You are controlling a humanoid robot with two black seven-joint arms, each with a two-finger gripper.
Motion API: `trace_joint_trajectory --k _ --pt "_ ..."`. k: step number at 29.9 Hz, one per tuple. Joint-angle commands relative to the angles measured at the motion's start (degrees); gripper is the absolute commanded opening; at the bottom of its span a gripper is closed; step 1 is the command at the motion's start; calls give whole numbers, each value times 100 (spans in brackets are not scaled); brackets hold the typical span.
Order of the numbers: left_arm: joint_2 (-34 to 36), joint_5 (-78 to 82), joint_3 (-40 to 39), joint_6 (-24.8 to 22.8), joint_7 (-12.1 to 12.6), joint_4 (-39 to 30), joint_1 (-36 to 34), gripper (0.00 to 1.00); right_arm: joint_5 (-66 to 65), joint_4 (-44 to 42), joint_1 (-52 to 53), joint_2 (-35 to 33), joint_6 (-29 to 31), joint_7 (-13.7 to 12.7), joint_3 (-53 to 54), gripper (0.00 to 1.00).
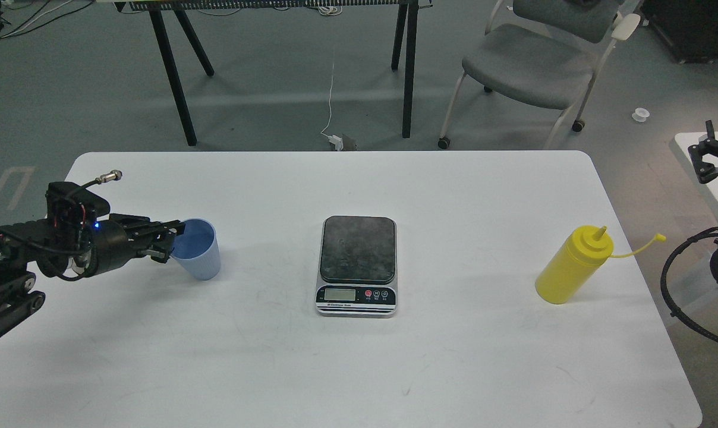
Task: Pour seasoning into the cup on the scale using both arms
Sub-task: 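Carry the blue cup with the left gripper onto the black scale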
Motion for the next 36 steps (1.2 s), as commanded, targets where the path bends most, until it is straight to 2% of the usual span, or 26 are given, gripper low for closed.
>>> trace_joint_trajectory --k 1,7,10,13,17,21,27,36 --pt "-117 -212 -17 -333 -2 -108 -362 0 -8 4 -14 -6 0 -1 -1 99" --pt "-591 -801 -17 -1607 85 -688 -1760 0 0 13 -14 -112 0 -1 -1 99" --pt "-1179 -784 0 -1872 322 -742 -2121 0 -8 13 -14 -129 0 -1 -1 99" --pt "-1777 -758 105 -1916 621 -645 -2289 0 0 13 -23 -156 0 -1 -1 99" --pt "-2480 -749 641 -1917 832 -216 -2421 0 0 13 -49 -261 0 -1 -1 99" --pt "-2929 -749 765 -1908 841 225 -2395 1 0 13 -84 -332 0 -1 -1 99" --pt "-3149 -548 1107 -1864 859 251 -2280 4 0 223 -84 -261 0 17 26 99" --pt "-3036 -512 1099 -1864 850 251 -2298 5 0 505 -84 -261 0 17 52 99"
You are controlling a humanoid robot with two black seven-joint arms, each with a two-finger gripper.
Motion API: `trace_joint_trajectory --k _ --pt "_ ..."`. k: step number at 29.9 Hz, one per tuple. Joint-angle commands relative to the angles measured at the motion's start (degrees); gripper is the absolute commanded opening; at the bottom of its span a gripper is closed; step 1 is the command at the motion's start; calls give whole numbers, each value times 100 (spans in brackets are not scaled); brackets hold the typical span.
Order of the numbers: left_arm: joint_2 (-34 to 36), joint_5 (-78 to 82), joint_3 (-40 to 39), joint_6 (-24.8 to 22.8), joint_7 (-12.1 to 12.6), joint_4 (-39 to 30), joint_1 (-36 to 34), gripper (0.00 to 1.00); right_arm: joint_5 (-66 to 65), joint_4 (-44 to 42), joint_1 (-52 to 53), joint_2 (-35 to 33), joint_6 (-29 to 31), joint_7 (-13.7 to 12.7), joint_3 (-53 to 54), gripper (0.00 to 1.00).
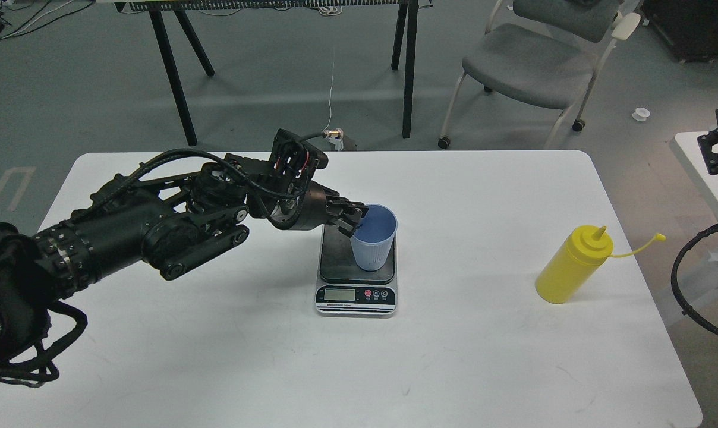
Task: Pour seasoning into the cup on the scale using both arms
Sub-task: 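Carry the blue cup with the left gripper onto the black scale, then release the cup and lift the left arm away to rest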
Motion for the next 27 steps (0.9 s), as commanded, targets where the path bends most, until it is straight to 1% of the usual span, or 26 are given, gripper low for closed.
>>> trace_joint_trajectory --k 1,6,9,13,16,18,21,24,25,27 --pt "59 2 -8 -5 -7 -5 -8 5 0 9 1 1 0 0 -3 99" --pt "77 2 -43 -5 -7 -5 -8 7 -9 0 -33 1 0 0 -3 99" --pt "77 -16 -51 -5 -7 -5 -8 14 0 0 -77 1 0 0 -3 99" --pt "77 -24 -52 13 2 -13 -8 37 0 9 -192 -8 0 -9 6 99" --pt "86 -59 -87 39 2 -13 -8 50 78 53 -402 -17 0 -17 111 99" --pt "103 -86 -139 118 -24 -48 -17 59 289 237 -691 -43 0 -35 155 99" --pt "182 -436 -376 206 -25 -84 -17 79 649 877 -1359 -87 0 -35 199 99" --pt "252 -1269 -719 232 2 -101 -17 93 746 1720 -2106 -184 0 -35 287 99" --pt "279 -1664 -815 241 -7 -101 -17 96 747 2036 -2395 -201 0 -35 296 99" --pt "427 -2604 -1026 224 -24 -101 1 97 747 2608 -2940 -219 0 -35 366 99"
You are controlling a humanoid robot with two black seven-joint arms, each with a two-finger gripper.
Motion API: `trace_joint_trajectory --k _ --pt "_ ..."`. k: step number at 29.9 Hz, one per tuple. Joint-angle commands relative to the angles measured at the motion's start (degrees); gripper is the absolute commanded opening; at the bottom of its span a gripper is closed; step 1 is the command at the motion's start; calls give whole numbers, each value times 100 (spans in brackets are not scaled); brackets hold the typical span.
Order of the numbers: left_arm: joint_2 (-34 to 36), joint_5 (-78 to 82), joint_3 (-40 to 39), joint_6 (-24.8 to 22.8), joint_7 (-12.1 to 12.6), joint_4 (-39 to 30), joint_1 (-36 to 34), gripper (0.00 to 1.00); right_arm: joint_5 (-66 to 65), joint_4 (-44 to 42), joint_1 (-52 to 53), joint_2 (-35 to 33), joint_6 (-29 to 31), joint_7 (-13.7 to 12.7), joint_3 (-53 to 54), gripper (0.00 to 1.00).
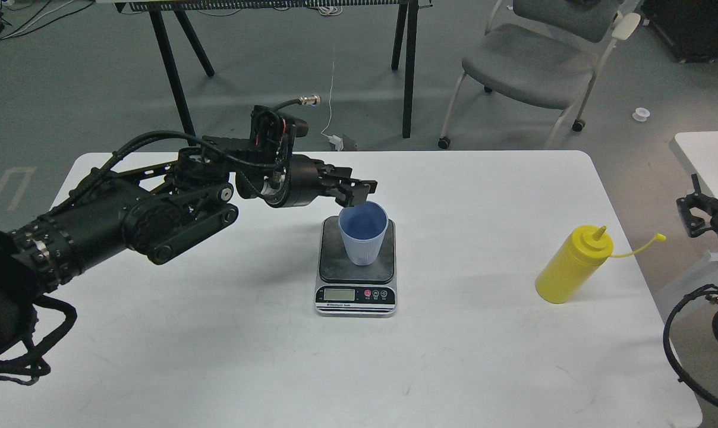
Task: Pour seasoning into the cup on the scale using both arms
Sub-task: 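Release the cup and lift the left arm away to rest, then move the right gripper to the yellow squeeze bottle and grasp it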
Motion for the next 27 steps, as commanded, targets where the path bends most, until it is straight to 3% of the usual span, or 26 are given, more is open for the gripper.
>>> trace_joint_trajectory --k 1,6,10,13,18,23,27 --pt "267 -1756 -385 -5 -14 0 26 99 0 1076 -1043 -37 0 5 99 99" --pt "531 -5244 -904 -58 -75 18 79 99 -52 1772 -1994 120 0 -4 -32 99" --pt "997 -7725 -1159 -75 -76 27 255 100 -70 1835 -2258 367 0 -4 -156 99" --pt "1155 -9071 -1790 -110 12 210 421 100 -105 1826 -2373 384 0 -4 -252 99" --pt "1147 -9979 -2687 -480 372 975 852 100 -369 1791 -2285 612 0 31 -384 99" --pt "1086 -10094 -3461 -506 390 1064 1326 100 -369 1808 -2110 1096 0 22 -402 99" --pt "1042 -10094 -3515 -506 390 1064 1345 100 -369 1756 -1890 1114 0 22 -411 99"
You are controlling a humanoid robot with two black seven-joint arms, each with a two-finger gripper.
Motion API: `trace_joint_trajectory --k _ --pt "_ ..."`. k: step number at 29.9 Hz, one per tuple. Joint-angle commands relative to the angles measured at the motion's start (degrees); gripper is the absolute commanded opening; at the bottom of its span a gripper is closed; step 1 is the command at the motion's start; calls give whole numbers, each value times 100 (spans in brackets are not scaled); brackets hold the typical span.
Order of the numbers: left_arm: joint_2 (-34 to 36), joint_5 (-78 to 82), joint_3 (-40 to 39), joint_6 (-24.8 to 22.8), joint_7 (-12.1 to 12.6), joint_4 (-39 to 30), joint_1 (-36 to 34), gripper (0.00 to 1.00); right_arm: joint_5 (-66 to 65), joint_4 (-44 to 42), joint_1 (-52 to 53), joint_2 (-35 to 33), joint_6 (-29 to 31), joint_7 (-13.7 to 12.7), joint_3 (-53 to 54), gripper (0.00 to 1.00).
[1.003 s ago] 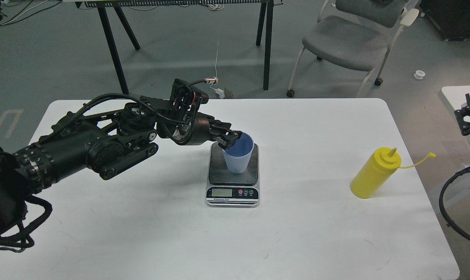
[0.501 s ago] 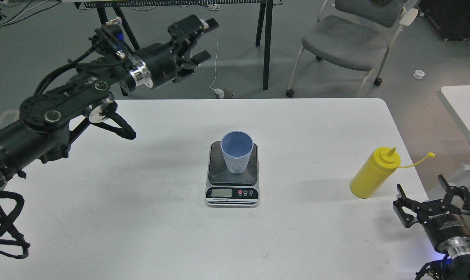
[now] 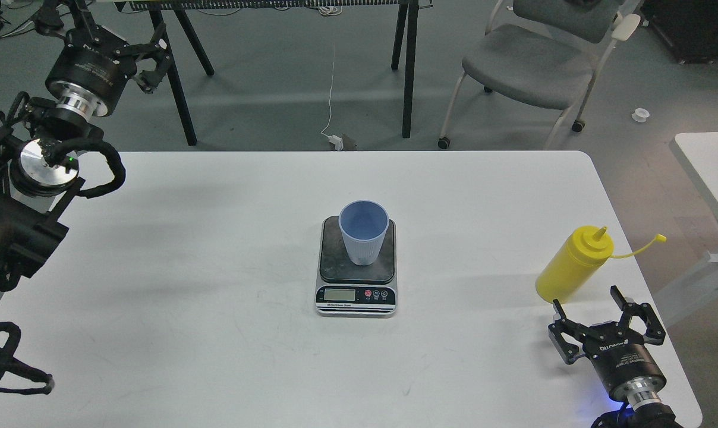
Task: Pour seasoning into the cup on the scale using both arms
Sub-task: 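Move the right gripper to the yellow squeeze bottle and grasp it, then lift the yellow bottle with the right gripper over the cup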
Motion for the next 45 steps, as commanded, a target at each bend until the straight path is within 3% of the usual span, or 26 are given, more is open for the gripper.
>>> trace_joint_trajectory --k 1,14,21,24,29,33,37,45 --pt "-22 7 -43 0 3 -1 25 100 0 -31 194 29 0 -2 -5 99" --pt "22 51 10 0 -6 -27 25 100 35 -576 730 345 0 6 13 98" --pt "31 51 -16 9 -59 -27 25 100 17 -1190 1134 793 0 33 4 90" --pt "22 51 -7 27 -59 -27 25 100 0 -1296 1240 925 0 120 4 82" --pt "22 51 -42 27 -24 -27 25 100 -9 -1244 1267 943 0 217 39 56" --pt "30 16 -69 9 -50 -27 43 100 -79 -1235 1494 820 0 217 92 52" --pt "74 -10 -130 0 -59 -27 157 100 -412 -1217 2056 224 0 217 127 52" --pt "39 25 -280 18 -59 -18 201 100 -2492 -1218 3691 -279 0 217 127 52"
